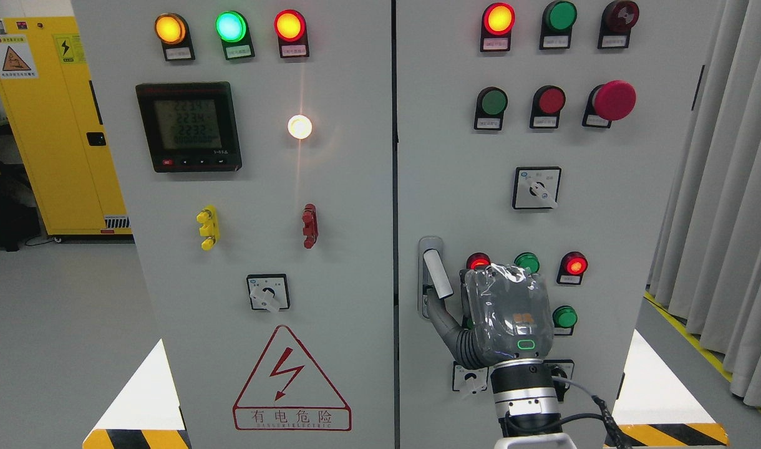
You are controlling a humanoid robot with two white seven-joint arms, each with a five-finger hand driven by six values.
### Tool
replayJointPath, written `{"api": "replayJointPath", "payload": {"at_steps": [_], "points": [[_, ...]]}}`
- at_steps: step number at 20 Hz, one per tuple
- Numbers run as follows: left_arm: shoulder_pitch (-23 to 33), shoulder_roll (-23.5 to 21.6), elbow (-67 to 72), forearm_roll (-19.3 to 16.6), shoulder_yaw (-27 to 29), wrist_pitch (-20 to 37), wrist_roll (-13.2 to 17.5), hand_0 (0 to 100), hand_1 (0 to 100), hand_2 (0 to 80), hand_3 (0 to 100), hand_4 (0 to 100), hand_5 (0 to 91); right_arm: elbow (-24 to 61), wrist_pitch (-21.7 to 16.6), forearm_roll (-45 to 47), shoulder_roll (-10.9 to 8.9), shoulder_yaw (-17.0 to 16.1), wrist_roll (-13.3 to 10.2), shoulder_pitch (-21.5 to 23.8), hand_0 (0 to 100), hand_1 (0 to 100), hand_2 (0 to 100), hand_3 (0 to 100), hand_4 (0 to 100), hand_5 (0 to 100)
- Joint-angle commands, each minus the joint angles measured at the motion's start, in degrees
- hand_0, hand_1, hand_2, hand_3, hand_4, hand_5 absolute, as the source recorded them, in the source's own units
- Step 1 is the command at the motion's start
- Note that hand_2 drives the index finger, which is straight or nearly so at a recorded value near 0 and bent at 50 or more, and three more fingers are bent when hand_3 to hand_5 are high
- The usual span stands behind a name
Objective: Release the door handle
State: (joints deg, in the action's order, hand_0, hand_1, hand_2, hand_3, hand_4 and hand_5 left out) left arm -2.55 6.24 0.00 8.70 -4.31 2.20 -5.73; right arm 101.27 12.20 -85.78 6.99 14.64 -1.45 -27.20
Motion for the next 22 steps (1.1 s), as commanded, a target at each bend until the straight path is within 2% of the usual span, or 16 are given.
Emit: {"api": "replayJointPath", "payload": {"at_steps": [1,22], "points": [[0.0,0.0,-0.7,0.0,0.0,-0.01,0.02,12,56,0.0,0,0,0.0,0.5,-0.07,0.0,-0.39,-0.13,0.04,0.39,53,45,96,100,100,100],[0.0,0.0,-0.7,0.0,0.0,-0.01,0.02,12,56,0.0,0,0,0.0,0.59,-0.16,0.0,-0.57,-1.19,0.04,0.04,58,46,96,100,100,100]]}}
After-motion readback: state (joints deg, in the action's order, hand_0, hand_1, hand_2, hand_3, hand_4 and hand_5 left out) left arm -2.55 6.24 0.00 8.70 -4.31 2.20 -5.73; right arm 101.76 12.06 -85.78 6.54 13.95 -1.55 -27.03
